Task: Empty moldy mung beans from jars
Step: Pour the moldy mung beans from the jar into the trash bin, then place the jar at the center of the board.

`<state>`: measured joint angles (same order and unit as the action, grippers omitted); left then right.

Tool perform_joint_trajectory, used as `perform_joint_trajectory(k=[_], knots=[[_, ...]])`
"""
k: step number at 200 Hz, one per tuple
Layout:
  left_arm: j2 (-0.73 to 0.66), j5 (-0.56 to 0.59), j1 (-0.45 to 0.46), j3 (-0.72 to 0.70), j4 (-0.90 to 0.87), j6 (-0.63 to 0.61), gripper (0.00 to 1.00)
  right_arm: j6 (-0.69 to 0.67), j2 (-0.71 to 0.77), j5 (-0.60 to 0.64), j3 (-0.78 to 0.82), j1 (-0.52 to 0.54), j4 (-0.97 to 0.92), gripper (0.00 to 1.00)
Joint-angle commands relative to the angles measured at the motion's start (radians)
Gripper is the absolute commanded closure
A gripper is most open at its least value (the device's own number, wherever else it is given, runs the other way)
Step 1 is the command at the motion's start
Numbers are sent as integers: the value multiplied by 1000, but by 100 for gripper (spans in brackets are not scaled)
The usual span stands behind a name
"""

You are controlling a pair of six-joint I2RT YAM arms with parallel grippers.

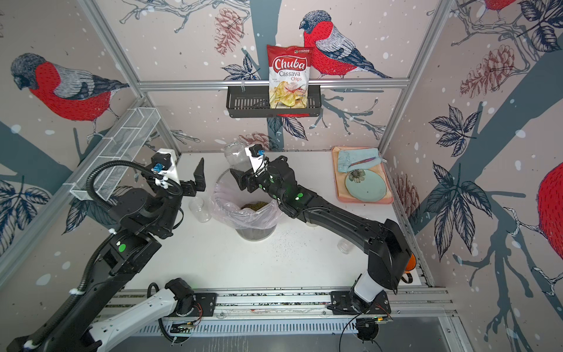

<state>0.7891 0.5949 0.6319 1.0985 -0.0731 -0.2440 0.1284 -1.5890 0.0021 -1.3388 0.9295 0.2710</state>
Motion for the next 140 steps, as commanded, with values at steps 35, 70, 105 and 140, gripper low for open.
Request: perform_joint_trajectory(k=[35, 70, 105, 140], knots=[[-17, 14, -2, -21, 79, 0, 3, 3, 14, -28, -30, 9, 16, 72], [-12, 12, -3, -28, 82, -5, 3, 47, -61, -29, -84, -22, -48, 72], [-12, 3, -3, -30, 75, 3, 3, 172, -6, -275, -73, -65, 30, 71], [-11, -15, -3, -32, 90, 14, 3, 284, 6, -575, -105, -125, 39, 71]])
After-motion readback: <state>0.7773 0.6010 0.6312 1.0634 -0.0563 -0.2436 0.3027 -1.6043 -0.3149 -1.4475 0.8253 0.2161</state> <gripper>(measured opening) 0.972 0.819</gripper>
